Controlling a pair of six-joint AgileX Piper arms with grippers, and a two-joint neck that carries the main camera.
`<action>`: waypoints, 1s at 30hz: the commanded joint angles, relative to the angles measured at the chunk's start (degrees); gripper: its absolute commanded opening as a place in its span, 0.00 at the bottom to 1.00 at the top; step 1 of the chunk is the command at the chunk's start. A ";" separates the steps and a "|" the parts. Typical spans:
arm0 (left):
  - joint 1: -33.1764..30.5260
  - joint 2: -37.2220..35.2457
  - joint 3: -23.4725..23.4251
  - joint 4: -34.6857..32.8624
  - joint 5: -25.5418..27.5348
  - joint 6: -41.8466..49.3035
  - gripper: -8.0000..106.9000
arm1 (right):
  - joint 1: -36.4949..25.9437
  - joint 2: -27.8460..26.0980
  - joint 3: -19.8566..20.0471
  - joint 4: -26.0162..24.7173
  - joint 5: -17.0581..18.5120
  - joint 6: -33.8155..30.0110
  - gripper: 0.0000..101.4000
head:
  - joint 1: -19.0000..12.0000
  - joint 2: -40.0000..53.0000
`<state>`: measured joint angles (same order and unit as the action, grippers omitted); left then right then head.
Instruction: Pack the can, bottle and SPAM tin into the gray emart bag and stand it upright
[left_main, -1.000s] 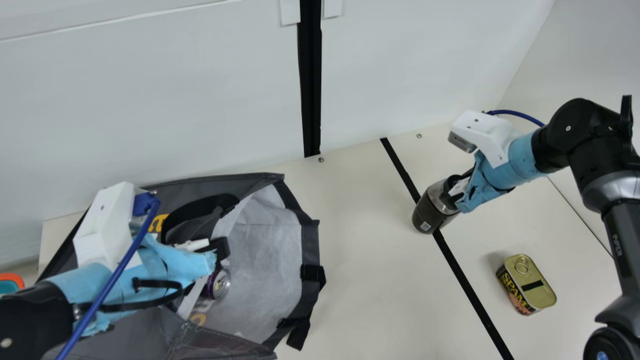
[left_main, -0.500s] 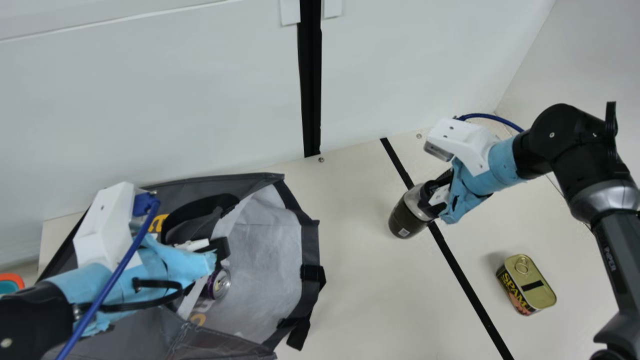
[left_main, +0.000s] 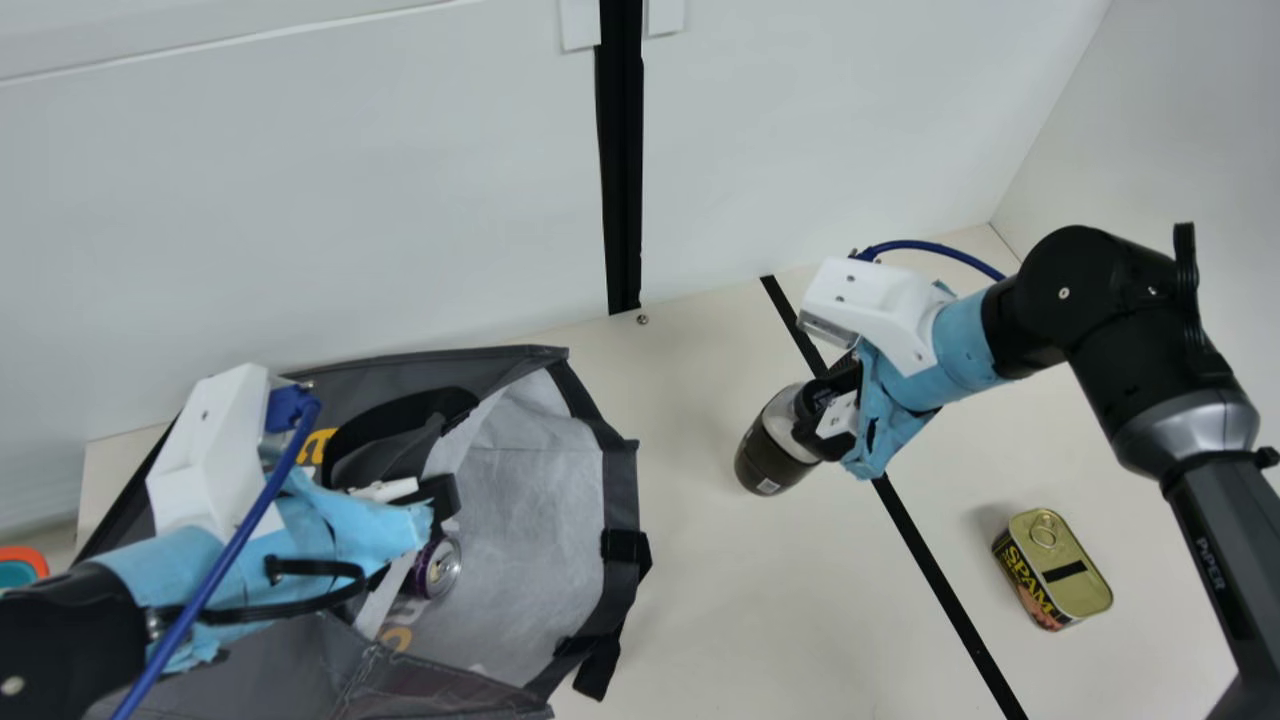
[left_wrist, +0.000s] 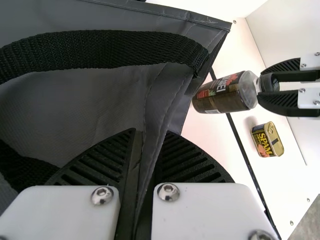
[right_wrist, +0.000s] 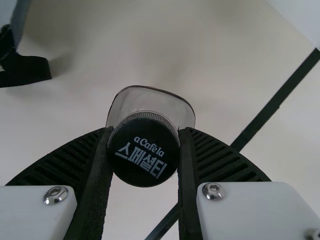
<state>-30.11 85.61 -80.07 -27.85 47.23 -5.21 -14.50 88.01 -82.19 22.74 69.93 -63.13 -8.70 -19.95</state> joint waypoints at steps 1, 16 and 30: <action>0.00 0.00 0.00 0.00 0.00 0.00 0.00 | 0.70 -0.38 0.21 0.26 -0.03 0.10 0.00 | -1.30 -0.05; 0.00 0.00 0.00 0.00 0.00 0.00 0.00 | 4.32 -3.54 1.36 1.84 -0.03 0.14 0.00 | -1.30 -0.05; 0.00 0.00 0.00 0.00 0.00 0.00 0.00 | 5.55 -5.54 4.59 1.66 -0.03 -3.32 0.00 | -1.30 -0.05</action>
<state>-30.11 85.61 -80.07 -27.85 47.23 -5.21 -8.88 82.50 -77.79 24.62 69.92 -66.23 -8.70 -19.95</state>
